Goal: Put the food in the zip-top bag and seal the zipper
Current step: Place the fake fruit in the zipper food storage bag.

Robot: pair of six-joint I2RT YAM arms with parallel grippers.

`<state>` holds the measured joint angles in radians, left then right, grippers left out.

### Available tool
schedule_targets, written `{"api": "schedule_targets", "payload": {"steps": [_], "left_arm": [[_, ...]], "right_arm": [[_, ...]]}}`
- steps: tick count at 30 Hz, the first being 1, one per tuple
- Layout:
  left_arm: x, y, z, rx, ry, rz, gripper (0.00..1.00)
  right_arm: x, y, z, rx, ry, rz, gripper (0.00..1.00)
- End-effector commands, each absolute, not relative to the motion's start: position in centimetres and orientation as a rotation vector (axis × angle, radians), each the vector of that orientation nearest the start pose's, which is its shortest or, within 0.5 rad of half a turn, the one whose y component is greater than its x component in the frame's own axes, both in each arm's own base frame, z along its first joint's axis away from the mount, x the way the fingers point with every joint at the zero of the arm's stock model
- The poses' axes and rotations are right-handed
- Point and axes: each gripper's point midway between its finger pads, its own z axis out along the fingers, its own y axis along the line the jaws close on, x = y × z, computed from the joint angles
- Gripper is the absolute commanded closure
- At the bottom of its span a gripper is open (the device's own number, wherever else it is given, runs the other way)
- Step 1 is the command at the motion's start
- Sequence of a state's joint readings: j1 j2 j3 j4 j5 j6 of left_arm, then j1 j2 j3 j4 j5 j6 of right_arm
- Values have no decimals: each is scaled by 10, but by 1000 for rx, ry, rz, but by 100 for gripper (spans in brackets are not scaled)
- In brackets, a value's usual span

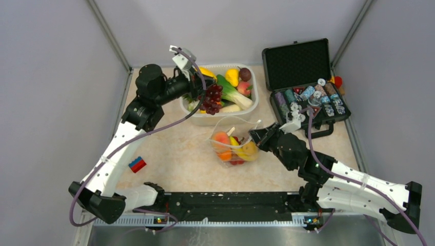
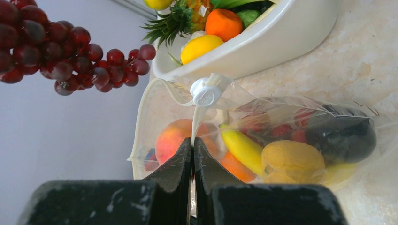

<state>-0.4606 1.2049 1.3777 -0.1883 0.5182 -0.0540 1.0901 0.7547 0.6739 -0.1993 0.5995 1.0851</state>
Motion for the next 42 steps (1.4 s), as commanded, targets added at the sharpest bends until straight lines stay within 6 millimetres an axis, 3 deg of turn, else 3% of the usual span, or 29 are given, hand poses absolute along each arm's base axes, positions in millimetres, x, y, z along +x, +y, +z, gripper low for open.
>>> {"api": "schedule_targets", "payload": {"steps": [1, 7, 14, 23, 27, 35, 37, 42], "left_arm": [[266, -251, 460, 796, 1314, -876, 100], [221, -269, 469, 930, 1227, -991, 100], [200, -278, 461, 974, 1224, -1058, 100], [211, -294, 421, 981, 1311, -1103, 100], [215, -302, 414, 966, 1317, -1117, 100], [198, -319, 401, 1061, 1307, -1183, 100], [197, -324, 388, 1083, 1334, -1177, 100], [221, -326, 348, 978, 1459, -1115, 100]], "right_arm": [[200, 242, 267, 446, 1814, 1049, 100], [206, 242, 276, 441, 1796, 1019, 100], [209, 245, 282, 437, 1782, 1021, 100], [207, 252, 284, 420, 1788, 1051, 100], [205, 255, 284, 412, 1795, 1063, 100], [205, 253, 285, 422, 1790, 1069, 100], [205, 251, 291, 424, 1772, 1074, 100], [204, 247, 302, 420, 1746, 1091, 100]]}}
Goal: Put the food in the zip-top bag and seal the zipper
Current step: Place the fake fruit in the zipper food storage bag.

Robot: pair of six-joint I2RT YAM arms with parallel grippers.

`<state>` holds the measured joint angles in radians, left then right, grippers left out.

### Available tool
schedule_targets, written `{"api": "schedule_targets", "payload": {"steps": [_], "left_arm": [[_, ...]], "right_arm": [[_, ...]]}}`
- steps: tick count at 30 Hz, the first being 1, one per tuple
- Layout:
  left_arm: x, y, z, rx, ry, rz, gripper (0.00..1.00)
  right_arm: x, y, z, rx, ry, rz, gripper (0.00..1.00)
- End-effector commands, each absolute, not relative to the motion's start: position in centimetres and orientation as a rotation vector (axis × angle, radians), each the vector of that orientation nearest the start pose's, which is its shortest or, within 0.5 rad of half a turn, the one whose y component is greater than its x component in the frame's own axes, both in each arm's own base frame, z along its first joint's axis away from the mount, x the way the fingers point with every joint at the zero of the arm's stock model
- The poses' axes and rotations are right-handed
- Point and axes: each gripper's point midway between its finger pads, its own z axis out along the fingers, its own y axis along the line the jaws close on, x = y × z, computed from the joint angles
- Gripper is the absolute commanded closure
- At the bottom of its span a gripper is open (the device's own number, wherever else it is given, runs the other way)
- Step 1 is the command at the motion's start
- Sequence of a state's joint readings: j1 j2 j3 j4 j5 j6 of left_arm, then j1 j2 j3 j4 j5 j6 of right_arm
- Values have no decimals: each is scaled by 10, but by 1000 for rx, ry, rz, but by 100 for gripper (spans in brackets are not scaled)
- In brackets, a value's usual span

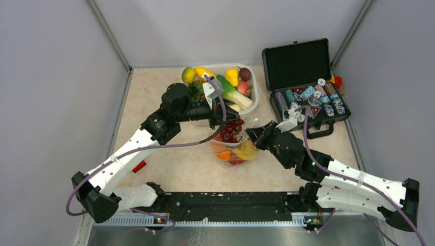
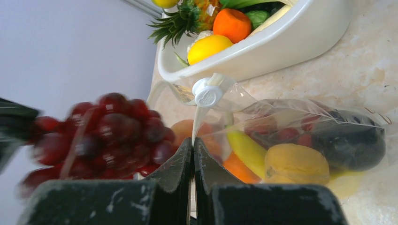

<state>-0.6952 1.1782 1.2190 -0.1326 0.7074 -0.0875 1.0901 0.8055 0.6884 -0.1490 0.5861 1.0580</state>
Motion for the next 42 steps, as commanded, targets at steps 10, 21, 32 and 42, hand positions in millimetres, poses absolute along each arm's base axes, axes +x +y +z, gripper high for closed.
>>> {"api": "schedule_targets", "payload": {"steps": [10, 21, 32, 42], "left_arm": [[237, -341, 310, 925, 1578, -1108, 100], [223, -338, 258, 1055, 1779, -999, 100], [233, -355, 233, 1019, 1854, -905, 100], [223, -354, 209, 1101, 1997, -795, 90]], "right_arm": [[200, 245, 300, 419, 1748, 1108, 100], [201, 244, 307, 412, 1723, 1115, 100], [198, 247, 308, 397, 1719, 1149, 100], [201, 241, 306, 423, 1716, 1117, 100]]}}
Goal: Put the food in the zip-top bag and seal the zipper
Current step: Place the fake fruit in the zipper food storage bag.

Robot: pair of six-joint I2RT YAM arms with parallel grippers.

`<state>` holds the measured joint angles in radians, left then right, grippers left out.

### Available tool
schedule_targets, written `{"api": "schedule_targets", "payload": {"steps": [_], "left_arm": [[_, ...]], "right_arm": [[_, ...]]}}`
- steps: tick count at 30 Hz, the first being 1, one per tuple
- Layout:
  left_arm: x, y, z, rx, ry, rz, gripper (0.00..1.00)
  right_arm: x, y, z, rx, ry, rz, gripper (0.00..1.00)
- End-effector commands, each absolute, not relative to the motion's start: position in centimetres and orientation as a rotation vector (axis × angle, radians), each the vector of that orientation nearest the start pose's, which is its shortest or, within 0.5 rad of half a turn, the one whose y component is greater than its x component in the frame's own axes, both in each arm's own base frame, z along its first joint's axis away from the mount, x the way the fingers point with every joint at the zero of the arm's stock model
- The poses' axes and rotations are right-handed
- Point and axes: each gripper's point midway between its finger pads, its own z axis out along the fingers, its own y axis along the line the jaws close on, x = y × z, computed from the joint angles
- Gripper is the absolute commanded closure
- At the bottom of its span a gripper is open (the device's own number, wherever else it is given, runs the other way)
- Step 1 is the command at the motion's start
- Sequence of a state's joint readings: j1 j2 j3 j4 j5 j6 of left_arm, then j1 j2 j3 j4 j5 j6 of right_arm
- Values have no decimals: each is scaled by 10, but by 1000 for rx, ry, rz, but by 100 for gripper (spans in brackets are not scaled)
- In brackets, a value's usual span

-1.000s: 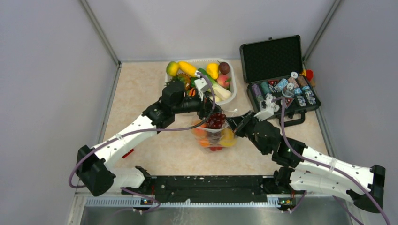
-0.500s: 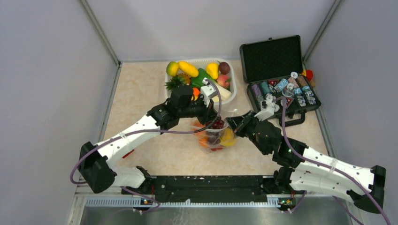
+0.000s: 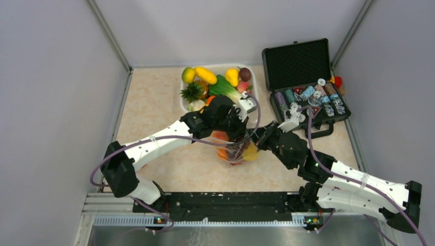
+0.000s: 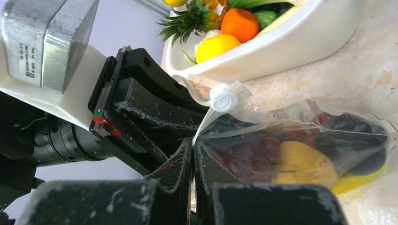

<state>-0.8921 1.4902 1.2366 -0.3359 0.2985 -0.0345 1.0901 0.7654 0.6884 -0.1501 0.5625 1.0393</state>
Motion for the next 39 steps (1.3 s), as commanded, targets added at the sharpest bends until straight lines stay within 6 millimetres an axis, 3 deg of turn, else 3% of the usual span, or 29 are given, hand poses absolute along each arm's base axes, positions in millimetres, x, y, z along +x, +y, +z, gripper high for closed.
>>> {"api": "schedule_targets", "payload": {"steps": [1, 2, 4, 7, 10, 14, 21, 25, 30, 39], "left_arm": [[224, -352, 214, 1083, 1982, -789, 82], [225, -351, 221, 1067, 1959, -788, 77], [225, -349, 239, 1035, 1905, -797, 57], [221, -344, 274, 985, 1800, -833, 34], [214, -340, 300, 963, 1709, -873, 25], [198, -333, 319, 1027, 1610, -900, 3], [202, -288, 308, 1044, 1584, -671, 1], [196, -268, 294, 1037, 1605, -630, 1], [203, -240, 275, 954, 1634, -526, 1], [198, -228, 276, 1020, 1650, -668, 1]], "right_arm": [[201, 241, 305, 426, 1715, 1114, 100], [201, 240, 304, 427, 1715, 1112, 100], [201, 240, 303, 428, 1717, 1106, 100], [202, 239, 301, 431, 1722, 1100, 100], [202, 239, 299, 433, 1725, 1095, 100], [202, 239, 298, 435, 1726, 1093, 100], [200, 239, 297, 425, 1736, 1099, 100], [199, 240, 297, 421, 1739, 1105, 100], [198, 242, 296, 416, 1743, 1114, 100], [197, 242, 298, 412, 1744, 1118, 100]]}}
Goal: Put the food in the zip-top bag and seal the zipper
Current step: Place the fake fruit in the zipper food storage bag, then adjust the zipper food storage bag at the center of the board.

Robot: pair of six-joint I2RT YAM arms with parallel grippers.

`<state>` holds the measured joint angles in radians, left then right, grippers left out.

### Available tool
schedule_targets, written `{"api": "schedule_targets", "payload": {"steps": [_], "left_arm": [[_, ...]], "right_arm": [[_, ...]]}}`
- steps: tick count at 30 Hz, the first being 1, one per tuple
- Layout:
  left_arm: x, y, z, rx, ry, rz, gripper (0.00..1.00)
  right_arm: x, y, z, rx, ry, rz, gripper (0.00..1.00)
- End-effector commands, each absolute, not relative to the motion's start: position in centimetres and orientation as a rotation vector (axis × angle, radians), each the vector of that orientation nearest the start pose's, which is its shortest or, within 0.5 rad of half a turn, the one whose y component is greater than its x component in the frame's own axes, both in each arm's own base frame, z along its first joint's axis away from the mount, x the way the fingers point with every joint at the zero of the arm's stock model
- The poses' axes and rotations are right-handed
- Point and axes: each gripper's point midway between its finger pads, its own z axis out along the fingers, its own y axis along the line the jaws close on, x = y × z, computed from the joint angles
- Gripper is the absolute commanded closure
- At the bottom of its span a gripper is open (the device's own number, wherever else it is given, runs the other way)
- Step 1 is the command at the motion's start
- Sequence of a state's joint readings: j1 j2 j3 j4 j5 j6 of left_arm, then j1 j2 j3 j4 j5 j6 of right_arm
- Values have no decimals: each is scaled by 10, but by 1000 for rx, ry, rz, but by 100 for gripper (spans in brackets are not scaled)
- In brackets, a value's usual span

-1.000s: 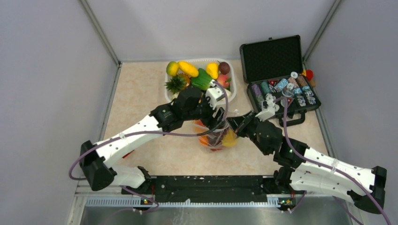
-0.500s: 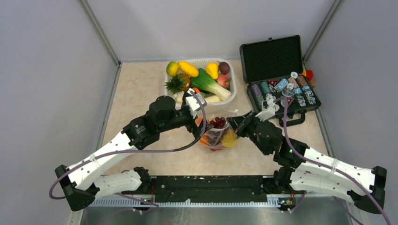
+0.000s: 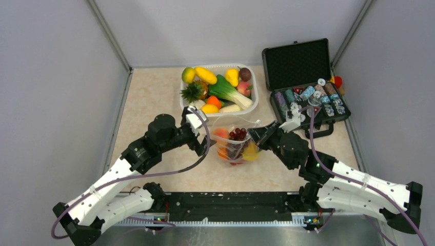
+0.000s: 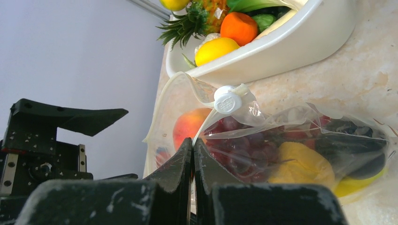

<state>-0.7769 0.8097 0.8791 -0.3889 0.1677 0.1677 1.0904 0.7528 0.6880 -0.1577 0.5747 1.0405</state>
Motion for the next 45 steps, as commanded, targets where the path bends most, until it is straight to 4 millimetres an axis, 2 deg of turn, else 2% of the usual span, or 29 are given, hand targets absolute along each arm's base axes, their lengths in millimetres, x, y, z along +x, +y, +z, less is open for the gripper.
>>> {"api": "schedule_targets", "payload": {"steps": [1, 5, 11, 17, 19, 24, 31, 33, 35, 36, 42, 43, 45], "left_arm": [[193, -227, 274, 1061, 1678, -710, 1], [196, -220, 261, 1158, 1707, -686, 1], [192, -224, 243, 1276, 1708, -721, 1], [208, -238, 244, 1214, 1705, -754, 1], [210, -241, 244, 1221, 1721, -770, 4], [214, -247, 236, 1243, 1758, -800, 21], [215, -247, 241, 1222, 1763, -801, 57], [214, -246, 244, 1220, 1748, -797, 72], [214, -245, 247, 1214, 1734, -785, 96], [215, -244, 248, 1203, 1729, -779, 100], [210, -246, 254, 1193, 1691, -808, 100], [209, -245, 255, 1190, 1689, -807, 100], [209, -245, 256, 1183, 1678, -802, 100]], "right_arm": [[197, 242, 298, 409, 1744, 1115, 100], [198, 243, 299, 413, 1736, 1118, 100], [199, 249, 299, 392, 1749, 1123, 100], [198, 247, 301, 396, 1741, 1124, 100], [198, 246, 301, 394, 1742, 1121, 100], [198, 242, 302, 403, 1733, 1118, 100], [198, 238, 300, 408, 1733, 1099, 100], [199, 237, 299, 407, 1733, 1093, 100], [199, 237, 298, 403, 1734, 1092, 100], [198, 237, 298, 400, 1733, 1090, 100], [197, 231, 302, 394, 1709, 1088, 99], [197, 230, 303, 392, 1703, 1091, 96], [195, 231, 305, 361, 1698, 1094, 80]]}}
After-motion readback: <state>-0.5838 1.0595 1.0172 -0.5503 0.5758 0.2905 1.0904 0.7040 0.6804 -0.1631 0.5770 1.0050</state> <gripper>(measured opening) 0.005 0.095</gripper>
